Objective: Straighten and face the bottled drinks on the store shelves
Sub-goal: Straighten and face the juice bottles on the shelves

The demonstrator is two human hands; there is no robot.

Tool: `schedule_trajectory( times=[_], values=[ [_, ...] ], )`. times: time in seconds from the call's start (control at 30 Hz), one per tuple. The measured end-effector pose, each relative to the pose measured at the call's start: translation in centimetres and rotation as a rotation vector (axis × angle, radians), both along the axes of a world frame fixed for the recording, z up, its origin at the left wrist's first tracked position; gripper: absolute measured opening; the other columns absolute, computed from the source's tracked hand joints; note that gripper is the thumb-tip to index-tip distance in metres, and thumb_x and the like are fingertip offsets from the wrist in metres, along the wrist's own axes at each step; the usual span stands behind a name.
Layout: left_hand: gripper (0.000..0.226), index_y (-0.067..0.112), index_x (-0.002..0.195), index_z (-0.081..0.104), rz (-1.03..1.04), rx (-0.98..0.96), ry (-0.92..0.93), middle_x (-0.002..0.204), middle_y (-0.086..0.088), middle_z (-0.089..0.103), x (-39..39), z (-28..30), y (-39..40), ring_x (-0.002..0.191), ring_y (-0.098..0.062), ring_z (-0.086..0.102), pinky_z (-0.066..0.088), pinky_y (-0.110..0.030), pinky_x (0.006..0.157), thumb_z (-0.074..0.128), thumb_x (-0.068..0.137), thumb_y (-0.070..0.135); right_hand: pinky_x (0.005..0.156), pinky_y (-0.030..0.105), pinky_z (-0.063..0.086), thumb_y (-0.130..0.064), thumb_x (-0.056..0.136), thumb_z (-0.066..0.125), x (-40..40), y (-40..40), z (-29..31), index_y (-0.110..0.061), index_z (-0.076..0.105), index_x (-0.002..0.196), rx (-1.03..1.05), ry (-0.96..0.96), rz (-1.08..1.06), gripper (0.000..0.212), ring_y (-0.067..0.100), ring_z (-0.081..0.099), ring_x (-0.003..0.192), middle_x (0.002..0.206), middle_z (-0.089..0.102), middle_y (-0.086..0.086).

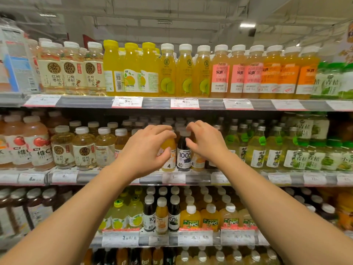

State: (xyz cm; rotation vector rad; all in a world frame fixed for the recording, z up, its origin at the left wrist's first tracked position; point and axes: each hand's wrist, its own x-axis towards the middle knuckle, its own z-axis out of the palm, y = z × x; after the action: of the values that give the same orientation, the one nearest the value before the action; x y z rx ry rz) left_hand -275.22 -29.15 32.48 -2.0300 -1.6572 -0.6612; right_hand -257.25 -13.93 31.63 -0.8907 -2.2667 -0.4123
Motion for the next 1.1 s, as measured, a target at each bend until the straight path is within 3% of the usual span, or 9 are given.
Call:
schedule_trajectory(
  times=[0.1,0.23,0.4,0.57,0.77,0.93,1.1],
  values=[
    [0.047,0.033,0.136,0.056,0.059,-0.119,-0.033,0.142,0.013,0.056,-0.2,-3.1,-1.9,0.128,-0.011,0.053,0.051,-0.040,0.100,0.042,0.093,0.049,0.073,0.035,0.052,-0.044,0.096,0.059,-0.9,0.9,0.7,-0.021,0.054,0.134,-0.082,-0.069,-0.051,0.045,0.025,0.065,0.097,0.118,0.063,0.004],
    [0.044,0.033,0.133,0.058,0.123,-0.231,-0.068,0.135,0.015,0.060,-0.7,-7.0,-4.3,0.121,-0.009,0.057,0.053,-0.036,0.096,0.044,0.095,0.050,0.066,0.035,0.051,-0.047,0.097,0.060,-2.4,1.5,1.0,-0.022,0.052,0.096,-0.150,-0.168,-0.123,0.026,0.021,0.059,0.077,0.090,0.063,0.001],
    [0.046,0.038,0.134,0.055,0.211,-0.378,-0.119,0.132,0.018,0.060,-2.1,-11.1,-6.3,0.119,-0.008,0.058,0.053,-0.036,0.094,0.042,0.093,0.053,0.074,0.043,0.059,-0.039,0.097,0.060,-3.8,1.3,-0.3,-0.019,0.055,0.087,-0.170,-0.153,-0.171,0.022,0.021,0.061,0.072,0.076,0.057,0.000],
    [0.042,0.036,0.137,0.054,0.241,-0.435,-0.151,0.137,0.018,0.058,-3.2,-13.7,-6.2,0.122,-0.008,0.057,0.050,-0.032,0.098,0.048,0.096,0.048,0.076,0.045,0.059,-0.037,0.098,0.059,-3.8,1.3,-0.8,-0.015,0.062,0.101,-0.173,-0.085,-0.189,0.022,0.027,0.064,0.080,0.082,0.059,0.003],
    [0.041,0.035,0.138,0.055,0.177,-0.491,-0.283,0.137,0.016,0.060,-3.6,-16.4,-3.5,0.117,-0.006,0.059,0.050,-0.031,0.097,0.052,0.098,0.045,0.077,0.042,0.055,-0.046,0.098,0.061,-3.3,1.0,-1.7,-0.012,0.053,0.124,-0.279,0.052,-0.209,0.043,0.034,0.062,0.101,0.108,0.064,0.012],
    [0.043,0.033,0.138,0.057,0.128,-0.547,-0.340,0.135,0.013,0.063,-4.3,-18.5,0.4,0.115,-0.008,0.062,0.051,-0.033,0.096,0.057,0.095,0.042,0.079,0.039,0.057,-0.044,0.093,0.070,-2.3,0.2,-2.0,-0.017,0.050,0.126,-0.305,0.137,-0.186,0.048,0.028,0.065,0.103,0.114,0.066,0.008],
    [0.052,0.031,0.145,0.050,0.106,-0.617,-0.348,0.144,0.007,0.056,-4.2,-20.3,4.3,0.124,-0.014,0.058,0.050,-0.034,0.100,0.060,0.094,0.041,0.086,0.038,0.053,-0.041,0.087,0.077,-0.8,-0.8,-2.6,-0.022,0.056,0.131,-0.402,0.275,-0.163,0.052,0.027,0.064,0.110,0.122,0.068,0.005]
  ],
)
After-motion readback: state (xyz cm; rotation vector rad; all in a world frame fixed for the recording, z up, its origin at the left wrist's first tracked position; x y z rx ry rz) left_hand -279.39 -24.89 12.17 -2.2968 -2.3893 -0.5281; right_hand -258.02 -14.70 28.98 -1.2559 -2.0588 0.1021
